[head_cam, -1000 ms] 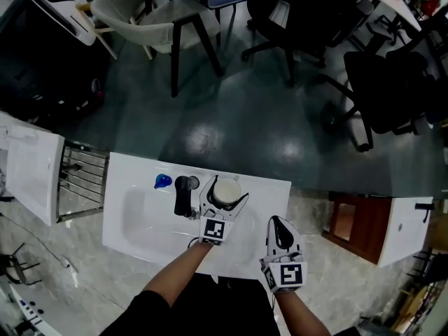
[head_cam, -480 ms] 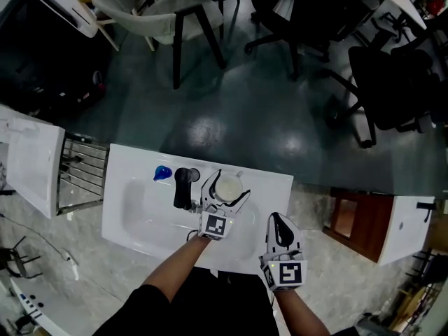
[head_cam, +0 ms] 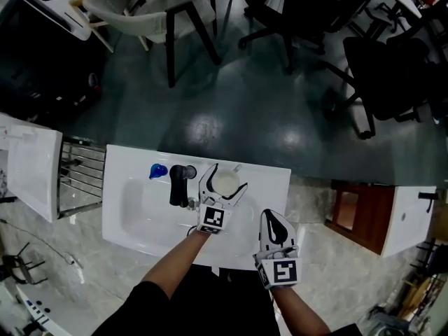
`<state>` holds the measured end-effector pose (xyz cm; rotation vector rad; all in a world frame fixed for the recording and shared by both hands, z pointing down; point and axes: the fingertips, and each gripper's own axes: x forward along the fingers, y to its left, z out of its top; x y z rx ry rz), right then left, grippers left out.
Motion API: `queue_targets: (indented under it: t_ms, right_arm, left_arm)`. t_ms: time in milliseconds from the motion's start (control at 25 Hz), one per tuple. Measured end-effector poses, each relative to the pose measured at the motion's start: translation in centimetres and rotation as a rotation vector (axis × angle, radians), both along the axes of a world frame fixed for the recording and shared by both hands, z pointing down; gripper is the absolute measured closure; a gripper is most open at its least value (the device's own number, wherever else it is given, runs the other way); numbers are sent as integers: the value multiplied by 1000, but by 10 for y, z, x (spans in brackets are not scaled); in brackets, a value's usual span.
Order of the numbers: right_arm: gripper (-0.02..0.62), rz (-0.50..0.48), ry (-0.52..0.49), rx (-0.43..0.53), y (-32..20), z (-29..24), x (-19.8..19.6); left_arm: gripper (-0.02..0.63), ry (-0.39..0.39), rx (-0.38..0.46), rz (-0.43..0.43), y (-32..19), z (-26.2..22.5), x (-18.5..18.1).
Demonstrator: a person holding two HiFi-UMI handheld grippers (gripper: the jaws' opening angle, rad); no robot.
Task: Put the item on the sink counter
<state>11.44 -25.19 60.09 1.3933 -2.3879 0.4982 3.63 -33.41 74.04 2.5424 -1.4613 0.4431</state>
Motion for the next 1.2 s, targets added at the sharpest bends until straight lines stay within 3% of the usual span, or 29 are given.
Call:
queue_targets:
  t_ms: [360, 440, 840, 1200]
  right_arm:
    - [563, 22, 28, -6, 8, -6, 8]
    - [563, 23, 32, -3, 8, -5, 7]
    - [561, 24, 36, -12, 36, -5, -2]
    - [561, 22, 41, -8, 64, -8, -12]
  left_arm:
    - [158, 13, 55, -4, -3, -22, -3]
    - [158, 49, 69, -2, -2, -25, -3]
    - [158, 89, 40, -45, 21, -20, -19]
    - [160, 92, 68, -9, 44, -27, -17]
